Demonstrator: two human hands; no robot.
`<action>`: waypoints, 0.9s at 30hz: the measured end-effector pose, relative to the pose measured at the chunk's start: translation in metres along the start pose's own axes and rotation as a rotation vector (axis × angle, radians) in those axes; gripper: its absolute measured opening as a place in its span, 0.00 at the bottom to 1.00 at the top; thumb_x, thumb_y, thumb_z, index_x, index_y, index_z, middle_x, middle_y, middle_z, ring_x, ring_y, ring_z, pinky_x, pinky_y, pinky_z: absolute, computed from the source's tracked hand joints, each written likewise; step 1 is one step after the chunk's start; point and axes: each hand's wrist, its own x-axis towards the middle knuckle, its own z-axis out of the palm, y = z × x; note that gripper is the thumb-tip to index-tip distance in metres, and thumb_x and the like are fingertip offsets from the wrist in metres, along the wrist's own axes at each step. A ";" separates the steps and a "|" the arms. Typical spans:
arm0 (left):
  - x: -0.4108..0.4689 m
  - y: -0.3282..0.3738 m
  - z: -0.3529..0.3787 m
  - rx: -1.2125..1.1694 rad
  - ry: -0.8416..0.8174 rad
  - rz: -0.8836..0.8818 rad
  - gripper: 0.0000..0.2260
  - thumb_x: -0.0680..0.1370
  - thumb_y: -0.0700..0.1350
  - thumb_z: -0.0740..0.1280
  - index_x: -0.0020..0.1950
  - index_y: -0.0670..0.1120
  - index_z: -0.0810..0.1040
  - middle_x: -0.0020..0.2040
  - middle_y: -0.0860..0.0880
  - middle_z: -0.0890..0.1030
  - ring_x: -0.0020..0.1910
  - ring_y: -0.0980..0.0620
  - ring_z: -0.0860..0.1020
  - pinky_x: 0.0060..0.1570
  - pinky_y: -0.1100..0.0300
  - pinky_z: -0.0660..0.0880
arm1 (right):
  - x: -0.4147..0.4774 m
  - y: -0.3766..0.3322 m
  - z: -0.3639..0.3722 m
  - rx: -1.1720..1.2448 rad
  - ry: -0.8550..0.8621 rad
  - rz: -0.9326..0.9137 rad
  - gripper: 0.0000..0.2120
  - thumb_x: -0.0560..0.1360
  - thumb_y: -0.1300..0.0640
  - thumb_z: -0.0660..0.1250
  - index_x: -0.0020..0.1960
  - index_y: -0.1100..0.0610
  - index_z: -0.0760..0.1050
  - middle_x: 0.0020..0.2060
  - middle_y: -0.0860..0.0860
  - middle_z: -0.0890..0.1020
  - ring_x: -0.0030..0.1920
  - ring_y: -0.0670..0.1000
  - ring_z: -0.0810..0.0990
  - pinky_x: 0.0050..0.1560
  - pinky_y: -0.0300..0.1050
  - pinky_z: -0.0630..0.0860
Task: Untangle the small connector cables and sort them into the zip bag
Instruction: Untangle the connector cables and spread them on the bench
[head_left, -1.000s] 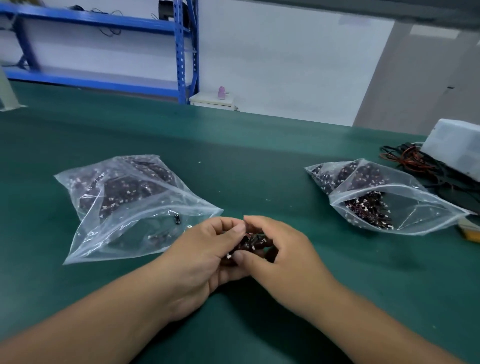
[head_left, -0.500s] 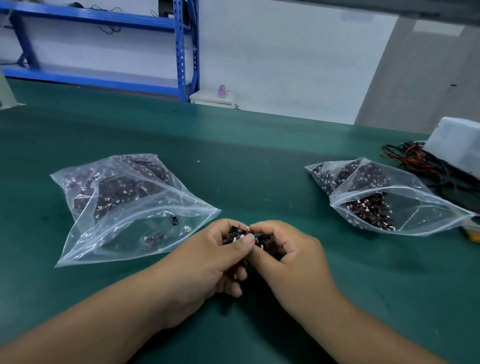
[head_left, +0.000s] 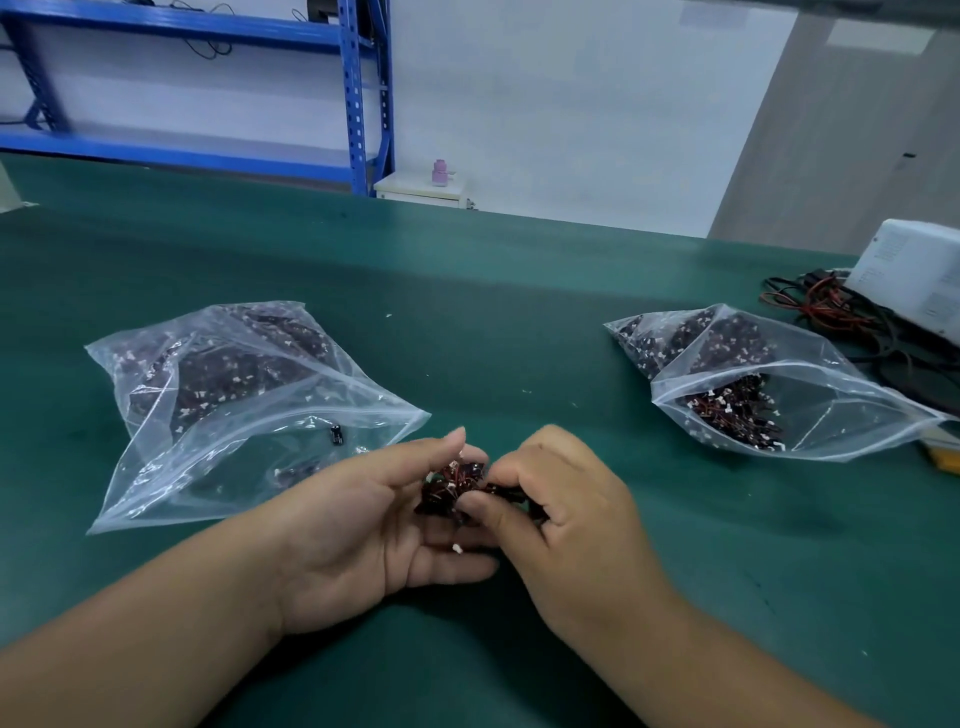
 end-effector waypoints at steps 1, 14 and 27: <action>0.001 -0.002 0.000 0.061 0.000 0.012 0.19 0.75 0.55 0.68 0.59 0.43 0.78 0.46 0.42 0.79 0.42 0.47 0.81 0.42 0.51 0.81 | 0.000 -0.001 0.001 0.012 -0.022 -0.003 0.04 0.74 0.48 0.68 0.45 0.47 0.75 0.37 0.42 0.73 0.40 0.41 0.72 0.40 0.38 0.70; 0.006 -0.009 0.008 0.224 0.234 0.140 0.01 0.76 0.43 0.70 0.45 0.47 0.79 0.37 0.47 0.78 0.30 0.53 0.76 0.23 0.62 0.71 | -0.001 -0.003 -0.003 0.198 0.017 0.180 0.06 0.76 0.48 0.66 0.42 0.47 0.74 0.34 0.40 0.77 0.35 0.44 0.76 0.36 0.31 0.69; 0.007 -0.009 0.010 0.223 0.335 0.142 0.04 0.78 0.39 0.68 0.45 0.47 0.78 0.36 0.45 0.77 0.28 0.53 0.74 0.21 0.63 0.66 | 0.015 0.010 -0.031 1.017 -0.224 0.853 0.04 0.65 0.57 0.75 0.35 0.55 0.80 0.34 0.60 0.83 0.29 0.54 0.82 0.30 0.47 0.80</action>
